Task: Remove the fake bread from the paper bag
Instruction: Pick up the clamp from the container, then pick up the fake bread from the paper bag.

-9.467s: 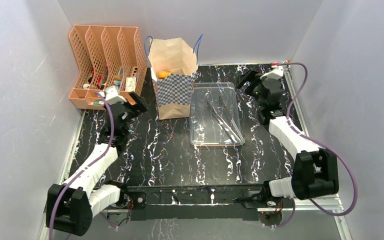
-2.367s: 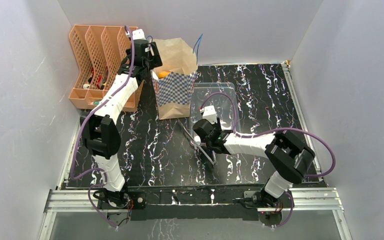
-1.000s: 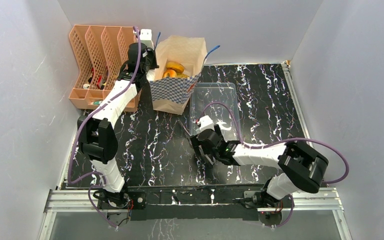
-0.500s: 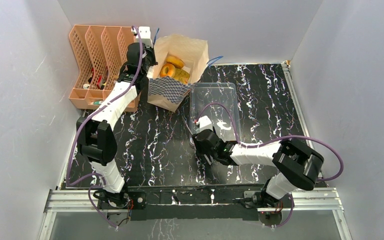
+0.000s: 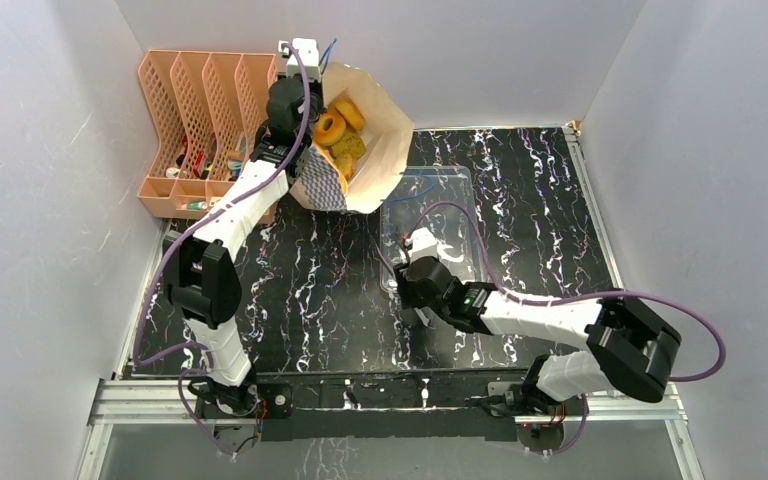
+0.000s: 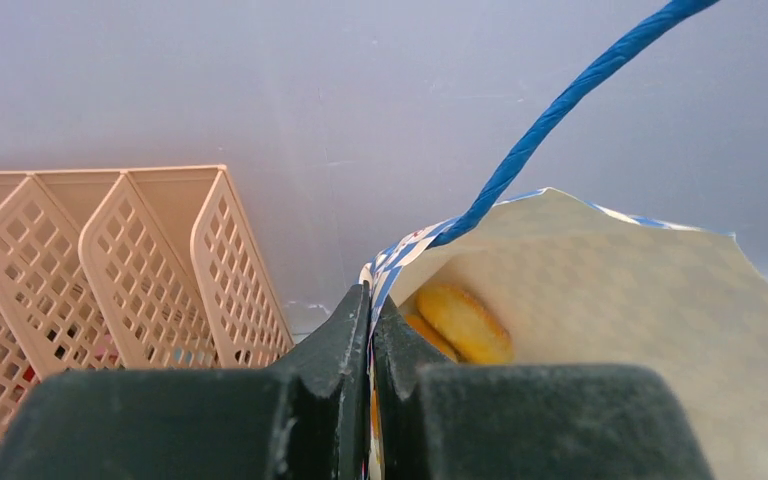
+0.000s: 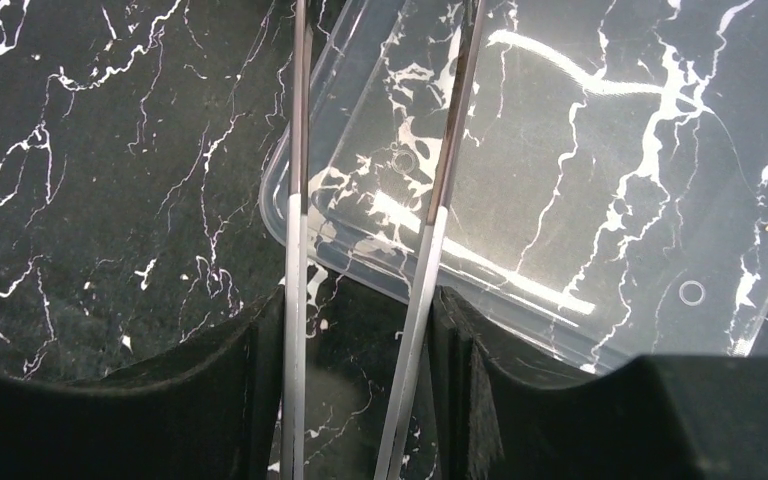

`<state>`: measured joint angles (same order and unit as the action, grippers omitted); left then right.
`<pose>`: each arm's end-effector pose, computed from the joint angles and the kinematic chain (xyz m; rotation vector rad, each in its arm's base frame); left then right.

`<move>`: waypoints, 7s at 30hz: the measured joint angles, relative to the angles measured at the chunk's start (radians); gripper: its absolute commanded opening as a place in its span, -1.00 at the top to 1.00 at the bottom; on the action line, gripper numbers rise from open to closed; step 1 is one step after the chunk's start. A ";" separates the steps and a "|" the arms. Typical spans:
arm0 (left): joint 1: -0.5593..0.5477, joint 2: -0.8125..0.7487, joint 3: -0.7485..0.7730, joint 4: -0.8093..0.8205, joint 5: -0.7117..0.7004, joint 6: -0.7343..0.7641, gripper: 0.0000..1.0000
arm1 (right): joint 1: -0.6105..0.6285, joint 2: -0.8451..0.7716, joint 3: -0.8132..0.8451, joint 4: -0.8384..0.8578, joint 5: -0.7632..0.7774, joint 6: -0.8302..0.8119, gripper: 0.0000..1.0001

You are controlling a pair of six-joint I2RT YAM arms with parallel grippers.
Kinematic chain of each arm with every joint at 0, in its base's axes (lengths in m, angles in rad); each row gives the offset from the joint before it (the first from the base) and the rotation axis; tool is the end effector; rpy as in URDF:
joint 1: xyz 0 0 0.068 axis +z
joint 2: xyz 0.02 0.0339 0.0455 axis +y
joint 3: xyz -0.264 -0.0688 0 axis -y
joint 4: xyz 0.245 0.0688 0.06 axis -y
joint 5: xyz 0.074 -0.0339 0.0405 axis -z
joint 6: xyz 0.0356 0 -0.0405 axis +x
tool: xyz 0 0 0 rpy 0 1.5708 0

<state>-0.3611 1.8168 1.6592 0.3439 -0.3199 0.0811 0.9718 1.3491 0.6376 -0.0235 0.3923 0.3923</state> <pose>0.4171 -0.1455 0.4103 0.0403 1.3935 -0.0117 0.1612 0.2120 0.1848 -0.4517 2.2085 0.2822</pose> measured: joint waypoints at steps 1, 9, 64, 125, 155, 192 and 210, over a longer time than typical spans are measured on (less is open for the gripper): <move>-0.003 0.002 0.002 0.008 -0.007 0.012 1.00 | 0.000 -0.013 0.000 -0.014 -0.002 0.005 0.20; -0.018 0.004 -0.007 0.051 -0.016 0.076 1.00 | 0.000 -0.090 -0.023 -0.090 -0.015 0.053 0.27; -0.111 -0.220 -0.450 0.227 0.100 0.113 1.00 | 0.008 -0.413 0.222 -0.406 0.480 0.172 0.39; -0.222 -0.335 -0.497 0.033 0.182 0.162 1.00 | -0.222 0.016 0.182 0.113 -0.311 0.388 0.47; -0.223 -0.339 -0.504 0.005 0.238 0.157 1.00 | -0.335 0.296 0.178 0.540 -0.506 0.669 0.36; -0.232 -0.336 -0.504 -0.023 0.253 0.150 1.00 | -0.359 0.490 0.257 0.733 -0.610 0.757 0.94; -0.243 -0.332 -0.504 0.008 0.212 0.146 1.00 | -0.359 0.386 0.182 0.708 -0.607 0.749 1.00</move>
<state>-0.6041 1.4853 1.1553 0.3515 -0.1078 0.2272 0.6128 1.7351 0.8192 0.6842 -0.2150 1.1416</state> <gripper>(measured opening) 0.018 0.263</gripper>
